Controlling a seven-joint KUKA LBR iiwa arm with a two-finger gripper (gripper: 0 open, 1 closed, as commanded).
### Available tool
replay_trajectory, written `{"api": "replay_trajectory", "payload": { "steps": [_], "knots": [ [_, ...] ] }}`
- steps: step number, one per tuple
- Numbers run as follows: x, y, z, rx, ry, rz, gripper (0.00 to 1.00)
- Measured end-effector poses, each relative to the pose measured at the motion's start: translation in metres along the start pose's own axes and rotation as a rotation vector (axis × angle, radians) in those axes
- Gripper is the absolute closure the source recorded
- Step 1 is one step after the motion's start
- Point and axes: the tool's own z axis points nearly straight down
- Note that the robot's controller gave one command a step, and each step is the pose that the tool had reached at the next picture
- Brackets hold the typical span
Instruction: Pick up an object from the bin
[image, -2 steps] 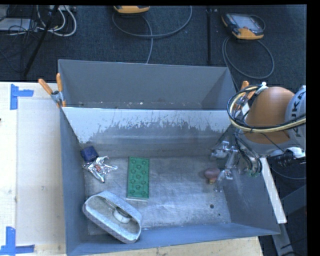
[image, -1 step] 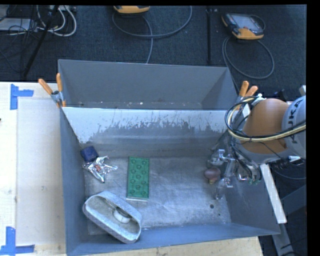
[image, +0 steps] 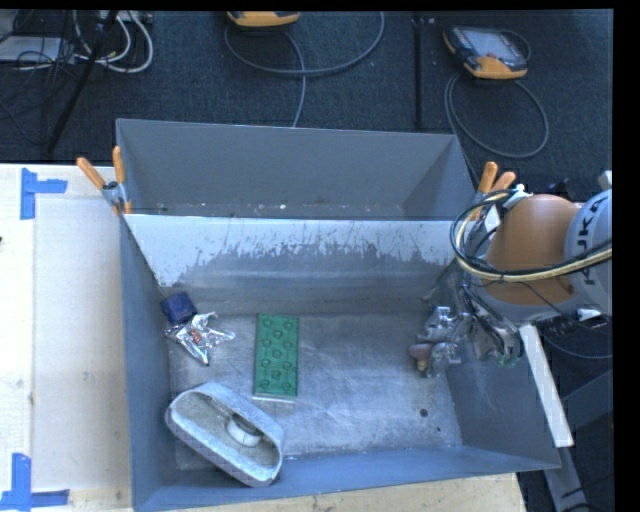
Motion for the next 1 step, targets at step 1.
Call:
{"api": "replay_trajectory", "payload": {
  "steps": [1],
  "knots": [
    [0.0102,0.0012,-0.1703,0.0,0.004,-0.007,1.0]
  ]
}}
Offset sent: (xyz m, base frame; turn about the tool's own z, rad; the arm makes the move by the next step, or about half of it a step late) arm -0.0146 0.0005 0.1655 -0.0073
